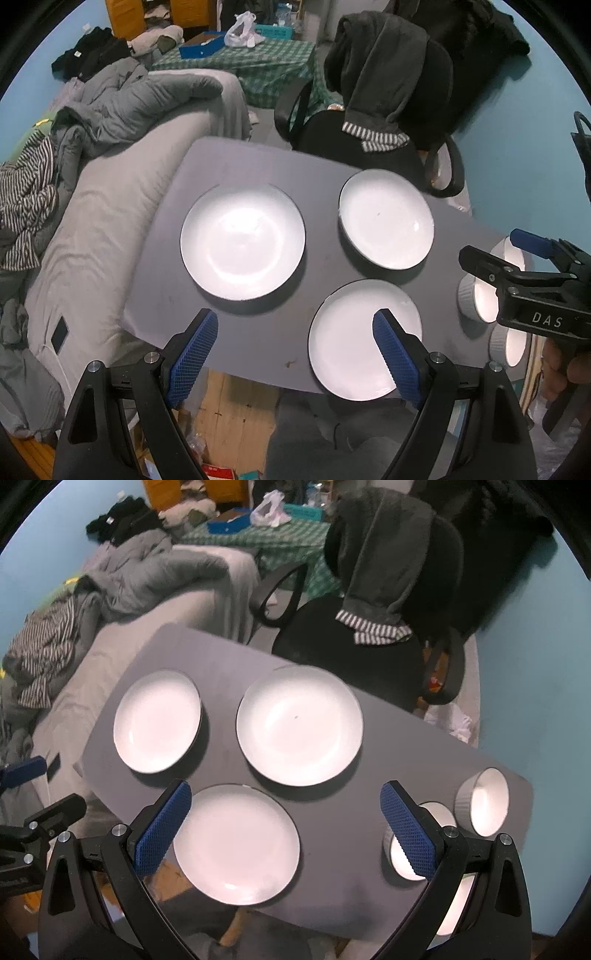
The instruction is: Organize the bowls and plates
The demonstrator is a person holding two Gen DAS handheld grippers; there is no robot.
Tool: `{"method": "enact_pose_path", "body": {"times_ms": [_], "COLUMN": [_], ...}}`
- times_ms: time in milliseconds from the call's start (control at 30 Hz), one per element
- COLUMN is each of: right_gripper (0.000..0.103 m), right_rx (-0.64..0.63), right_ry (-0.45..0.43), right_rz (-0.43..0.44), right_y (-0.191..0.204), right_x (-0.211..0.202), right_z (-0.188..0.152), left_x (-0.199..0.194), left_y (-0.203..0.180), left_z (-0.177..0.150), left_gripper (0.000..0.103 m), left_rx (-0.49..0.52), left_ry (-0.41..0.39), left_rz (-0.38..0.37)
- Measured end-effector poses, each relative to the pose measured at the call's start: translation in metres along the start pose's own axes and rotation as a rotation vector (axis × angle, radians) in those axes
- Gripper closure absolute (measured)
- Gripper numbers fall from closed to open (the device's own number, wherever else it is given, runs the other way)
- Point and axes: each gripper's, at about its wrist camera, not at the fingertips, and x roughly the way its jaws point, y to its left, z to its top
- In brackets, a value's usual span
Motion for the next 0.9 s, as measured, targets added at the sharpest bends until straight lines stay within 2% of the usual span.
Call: {"method": "enact_pose_path", "body": {"times_ms": [300, 900], "right_gripper": [0.002, 0.002], "right_rx": [-0.030, -0.102], "right_ry": [0.057, 0.150], "right_rz": [0.031, 0.035], "right_y": [0.003, -0.004], "right_x": [0.043, 0.113], "right_z": [-0.017, -0.064], "left_x": [0.038, 0.114], "left_y": [0.005, -0.003], "left_z": [-0.014, -0.033], "left_gripper": [0.016, 0.016], "left_rx": [0.014, 0.062], "left_ry": [0.028, 0.137], "left_rz": [0.031, 0.007]}}
